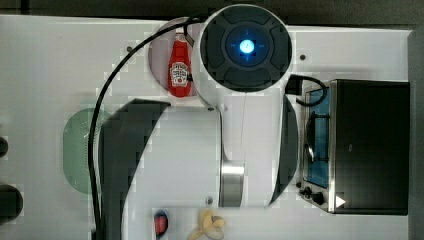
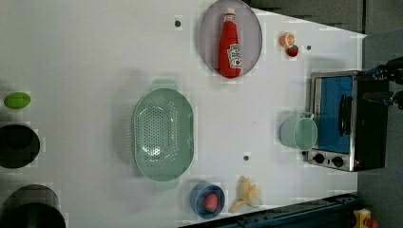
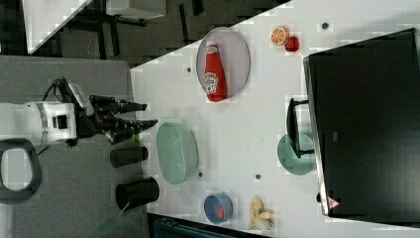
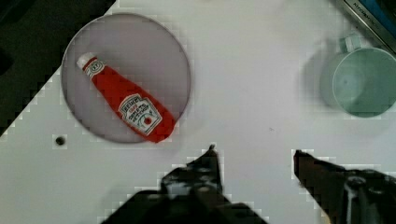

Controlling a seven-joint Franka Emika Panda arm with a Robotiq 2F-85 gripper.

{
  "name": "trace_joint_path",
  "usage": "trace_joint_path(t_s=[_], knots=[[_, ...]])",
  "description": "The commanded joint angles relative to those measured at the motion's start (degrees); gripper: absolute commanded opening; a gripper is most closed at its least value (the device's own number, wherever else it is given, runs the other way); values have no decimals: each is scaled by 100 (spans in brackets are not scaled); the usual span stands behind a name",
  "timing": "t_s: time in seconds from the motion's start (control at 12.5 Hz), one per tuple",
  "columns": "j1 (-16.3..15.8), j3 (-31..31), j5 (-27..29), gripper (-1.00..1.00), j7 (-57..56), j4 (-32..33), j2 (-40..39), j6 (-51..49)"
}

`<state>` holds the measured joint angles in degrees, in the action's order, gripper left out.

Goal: Drag strainer left to right.

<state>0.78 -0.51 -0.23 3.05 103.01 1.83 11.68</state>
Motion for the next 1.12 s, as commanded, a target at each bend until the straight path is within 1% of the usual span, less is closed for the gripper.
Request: trace_joint_path(t_s=[0.08, 0.24, 0.48, 0.72, 0.88, 1.12], knots=[[61, 162, -131, 59, 391, 1302, 2230, -586], [30, 55, -80, 99, 397, 1304, 2216, -587], [-166, -514, 229, 100, 438, 1343, 2061, -577], [-295, -1450, 270, 100, 881, 1389, 1667, -570], [-311, -2109, 271, 100, 1700, 1393, 1263, -428], [-320, -2935, 270, 100, 3495, 1419, 497, 402]])
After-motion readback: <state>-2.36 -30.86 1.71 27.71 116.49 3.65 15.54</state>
